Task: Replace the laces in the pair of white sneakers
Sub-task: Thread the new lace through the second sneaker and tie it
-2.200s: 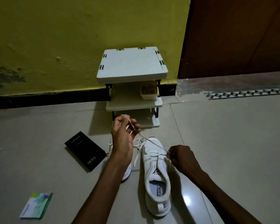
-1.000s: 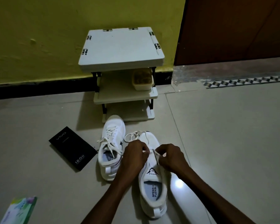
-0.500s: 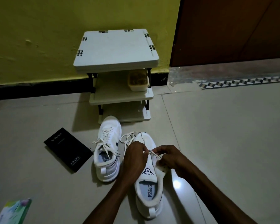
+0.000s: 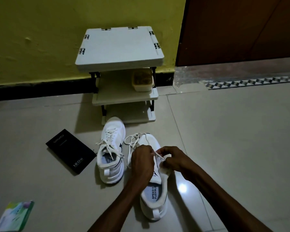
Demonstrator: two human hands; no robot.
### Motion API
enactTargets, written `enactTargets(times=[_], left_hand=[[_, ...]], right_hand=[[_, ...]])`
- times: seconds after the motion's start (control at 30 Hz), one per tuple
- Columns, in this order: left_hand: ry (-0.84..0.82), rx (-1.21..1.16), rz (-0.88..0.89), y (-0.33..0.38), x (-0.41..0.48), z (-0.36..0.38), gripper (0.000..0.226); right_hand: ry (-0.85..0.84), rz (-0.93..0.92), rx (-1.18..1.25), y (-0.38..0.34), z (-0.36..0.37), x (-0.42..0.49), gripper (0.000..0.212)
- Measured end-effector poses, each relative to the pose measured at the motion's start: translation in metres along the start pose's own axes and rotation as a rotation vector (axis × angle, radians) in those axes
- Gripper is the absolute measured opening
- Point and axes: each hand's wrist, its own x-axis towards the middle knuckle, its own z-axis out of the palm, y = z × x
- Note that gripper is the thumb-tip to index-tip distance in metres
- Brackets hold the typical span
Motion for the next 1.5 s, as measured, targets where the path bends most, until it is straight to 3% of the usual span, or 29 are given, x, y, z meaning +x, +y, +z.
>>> enactTargets(times=[0.3,0.47,0.73,0.97,1.27,1.43,1.5], left_hand=[[0.038,-0.047,-0.067,0.003,-0.003,0.001,0.006],[-0.043,-0.082,-0.120,0.001,0.005,-0.003,0.013],[0.015,-0.146,-0.280,0.003,0.007,0.000,0.021],[0.049,-0.072,-0.281,0.013,0.006,0.001,0.021],[-0.038,-0.046,-0.165,0.007,0.010,-0.002,0.018],[-0.065,-0.001,-0.087,0.011,0.008,-0.002,0.064],[-0.109,-0.018,-0.073,0.014,0.007,-0.002,0.063]], right_hand=[[-0.007,0.011,0.052,0.002,0.001,-0.002,0.038],[0.000,0.041,0.060,0.002,0.001,0.000,0.040],[-0.007,0.023,0.080,0.003,0.002,-0.002,0.040],[-0.050,-0.001,0.024,-0.002,0.002,-0.003,0.037],[0.052,0.019,0.100,0.003,0.007,-0.005,0.041],[0.031,0.046,0.123,0.003,0.006,-0.006,0.042],[0.015,0.065,0.154,0.002,0.006,-0.007,0.038]])
